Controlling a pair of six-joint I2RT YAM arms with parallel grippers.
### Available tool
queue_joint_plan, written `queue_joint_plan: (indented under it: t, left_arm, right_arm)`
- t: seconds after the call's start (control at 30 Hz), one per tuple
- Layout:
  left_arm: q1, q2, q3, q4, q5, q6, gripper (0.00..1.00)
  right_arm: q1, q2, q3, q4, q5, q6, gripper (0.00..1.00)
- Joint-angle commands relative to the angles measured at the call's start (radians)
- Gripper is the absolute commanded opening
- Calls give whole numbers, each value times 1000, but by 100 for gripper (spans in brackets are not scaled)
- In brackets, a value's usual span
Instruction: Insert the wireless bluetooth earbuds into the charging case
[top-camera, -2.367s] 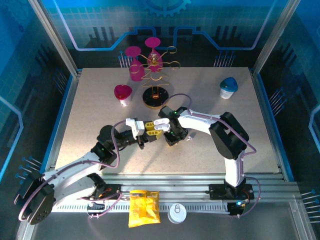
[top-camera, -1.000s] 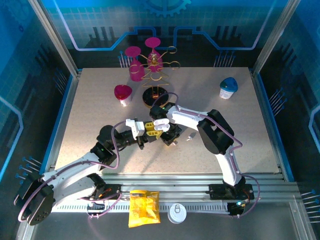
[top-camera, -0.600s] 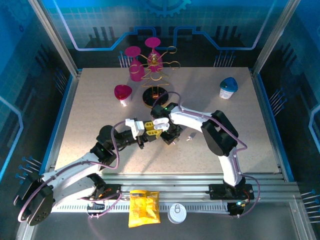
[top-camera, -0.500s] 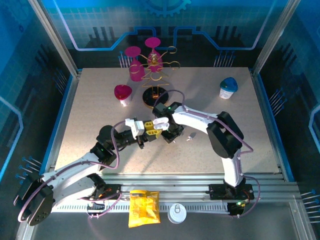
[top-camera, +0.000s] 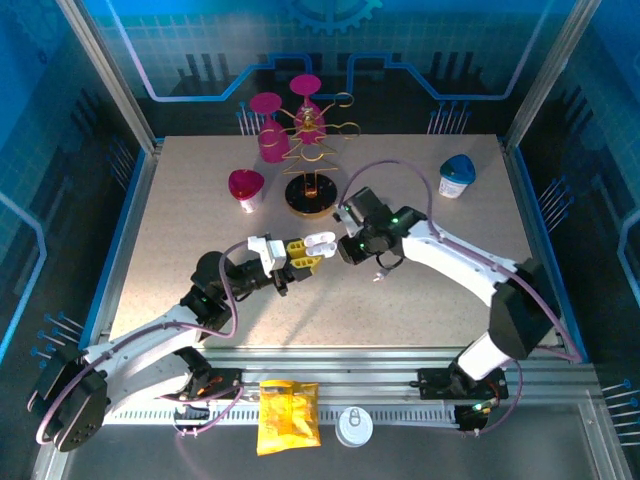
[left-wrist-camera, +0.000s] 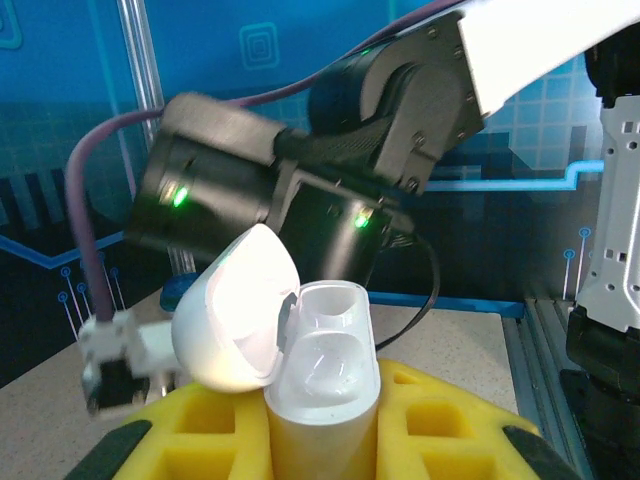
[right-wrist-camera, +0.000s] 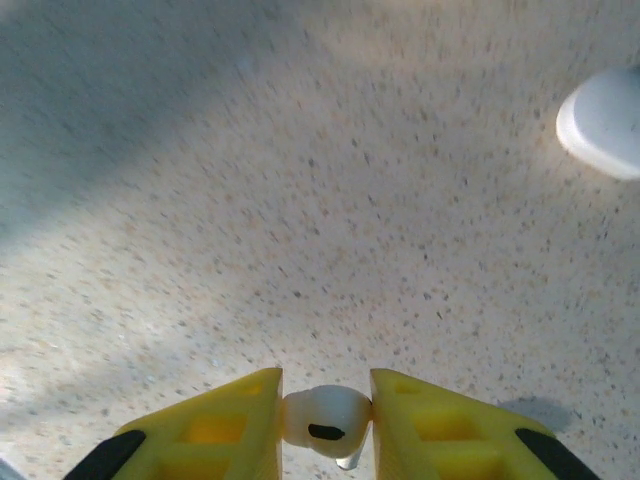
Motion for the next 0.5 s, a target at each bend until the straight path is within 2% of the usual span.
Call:
queue_joint_plan:
  t: [0.0, 0.27, 0.47]
  left_arm:
    - [9, 7, -6, 50, -16, -24, 18]
    - [10, 19, 0, 66, -11, -39, 18]
    - [10, 36, 0, 78, -26, -52, 18]
  right_arm:
    - [-19, -93, -53, 134, -86, 2, 25]
    - [-113, -265, -214, 305, -364, -62, 24]
    - [-135, -388, -260, 375, -424, -75, 23]
